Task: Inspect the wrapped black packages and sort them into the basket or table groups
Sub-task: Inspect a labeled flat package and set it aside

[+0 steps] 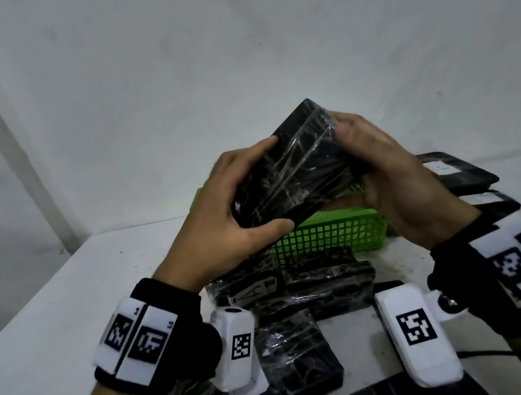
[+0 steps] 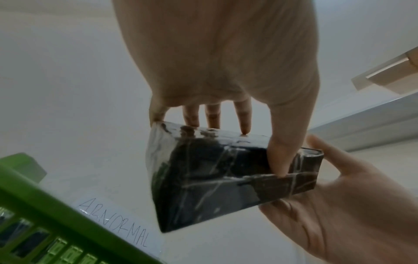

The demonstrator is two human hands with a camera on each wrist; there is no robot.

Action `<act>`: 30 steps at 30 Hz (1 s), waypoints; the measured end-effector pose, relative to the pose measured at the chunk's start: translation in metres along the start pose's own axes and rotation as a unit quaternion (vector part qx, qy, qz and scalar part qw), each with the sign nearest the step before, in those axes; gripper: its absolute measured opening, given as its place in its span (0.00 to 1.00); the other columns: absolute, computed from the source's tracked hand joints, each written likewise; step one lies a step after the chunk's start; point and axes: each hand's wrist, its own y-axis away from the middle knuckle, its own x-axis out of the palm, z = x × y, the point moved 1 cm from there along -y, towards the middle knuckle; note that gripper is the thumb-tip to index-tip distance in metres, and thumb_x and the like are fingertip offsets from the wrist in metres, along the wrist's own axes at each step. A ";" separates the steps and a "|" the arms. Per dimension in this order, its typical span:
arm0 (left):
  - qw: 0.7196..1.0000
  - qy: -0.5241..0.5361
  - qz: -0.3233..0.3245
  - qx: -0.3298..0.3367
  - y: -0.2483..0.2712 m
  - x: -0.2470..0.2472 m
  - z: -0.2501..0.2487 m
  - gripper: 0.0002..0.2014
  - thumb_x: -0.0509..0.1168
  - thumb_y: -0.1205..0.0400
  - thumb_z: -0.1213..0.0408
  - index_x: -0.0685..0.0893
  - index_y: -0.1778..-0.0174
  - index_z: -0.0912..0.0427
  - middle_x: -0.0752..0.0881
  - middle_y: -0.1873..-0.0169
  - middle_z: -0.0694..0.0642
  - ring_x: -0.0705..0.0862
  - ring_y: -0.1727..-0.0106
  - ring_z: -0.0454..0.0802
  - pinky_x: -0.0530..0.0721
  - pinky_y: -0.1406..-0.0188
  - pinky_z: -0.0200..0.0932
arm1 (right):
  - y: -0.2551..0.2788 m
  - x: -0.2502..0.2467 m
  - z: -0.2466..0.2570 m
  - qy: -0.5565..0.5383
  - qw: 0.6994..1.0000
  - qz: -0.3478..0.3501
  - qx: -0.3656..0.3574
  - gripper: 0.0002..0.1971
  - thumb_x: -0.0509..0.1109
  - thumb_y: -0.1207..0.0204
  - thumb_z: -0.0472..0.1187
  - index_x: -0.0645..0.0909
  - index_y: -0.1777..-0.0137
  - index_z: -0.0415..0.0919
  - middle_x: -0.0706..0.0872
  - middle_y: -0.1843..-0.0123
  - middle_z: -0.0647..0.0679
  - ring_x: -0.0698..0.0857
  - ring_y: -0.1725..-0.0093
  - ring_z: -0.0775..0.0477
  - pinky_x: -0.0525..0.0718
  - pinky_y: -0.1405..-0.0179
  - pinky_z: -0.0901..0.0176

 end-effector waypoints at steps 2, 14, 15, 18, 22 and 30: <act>0.997 0.076 0.000 -0.028 0.000 -0.001 0.000 0.43 0.79 0.31 0.55 0.69 0.19 0.38 0.77 0.29 0.45 0.81 0.31 0.42 0.81 0.37 0.36 | 0.002 0.002 0.000 -0.036 0.998 0.058 -0.011 0.38 0.76 0.30 0.59 0.71 0.20 0.52 0.84 0.27 0.49 0.85 0.29 0.46 0.89 0.41 0.40; 0.919 0.366 -0.112 -0.092 -0.005 -0.002 -0.004 0.46 0.74 0.26 0.64 0.58 0.16 0.41 0.85 0.36 0.53 0.86 0.34 0.57 0.90 0.50 0.56 | 0.002 -0.012 0.004 0.251 0.964 0.086 -0.028 0.46 0.82 0.42 0.56 0.70 0.21 0.63 0.81 0.31 0.64 0.83 0.35 0.65 0.81 0.37 0.64; 0.914 0.369 -0.142 -0.086 -0.006 -0.005 -0.005 0.42 0.72 0.24 0.64 0.61 0.16 0.43 0.87 0.40 0.51 0.87 0.36 0.54 0.90 0.51 0.55 | 0.003 -0.016 0.009 0.293 0.952 0.081 -0.041 0.46 0.83 0.41 0.53 0.69 0.21 0.62 0.80 0.32 0.67 0.82 0.37 0.71 0.80 0.40 0.72; 0.914 0.363 -0.155 -0.096 -0.006 -0.010 -0.008 0.27 0.66 0.21 0.62 0.74 0.24 0.49 0.89 0.44 0.51 0.89 0.44 0.51 0.90 0.56 0.49 | 0.005 -0.030 0.022 0.338 0.937 0.083 -0.040 0.45 0.82 0.38 0.44 0.68 0.20 0.60 0.78 0.29 0.66 0.80 0.38 0.77 0.79 0.45 0.80; 0.942 0.292 -0.087 -0.137 -0.006 0.002 -0.011 0.24 0.77 0.25 0.64 0.78 0.34 0.56 0.89 0.44 0.54 0.92 0.49 0.52 0.91 0.57 0.47 | 0.010 -0.051 0.032 0.418 0.907 0.056 0.000 0.46 0.75 0.46 0.53 0.67 0.23 0.69 0.79 0.27 0.57 0.80 0.28 0.58 0.83 0.32 0.54; 0.970 0.141 -0.010 -0.196 -0.016 0.043 -0.020 0.24 0.75 0.29 0.47 0.78 0.43 0.55 0.93 0.59 0.46 0.92 0.54 0.44 0.93 0.52 0.52 | 0.030 -0.075 0.036 0.543 0.838 0.041 0.038 0.48 0.85 0.42 0.55 0.66 0.21 0.66 0.74 0.33 0.67 0.67 0.30 0.59 0.74 0.28 0.47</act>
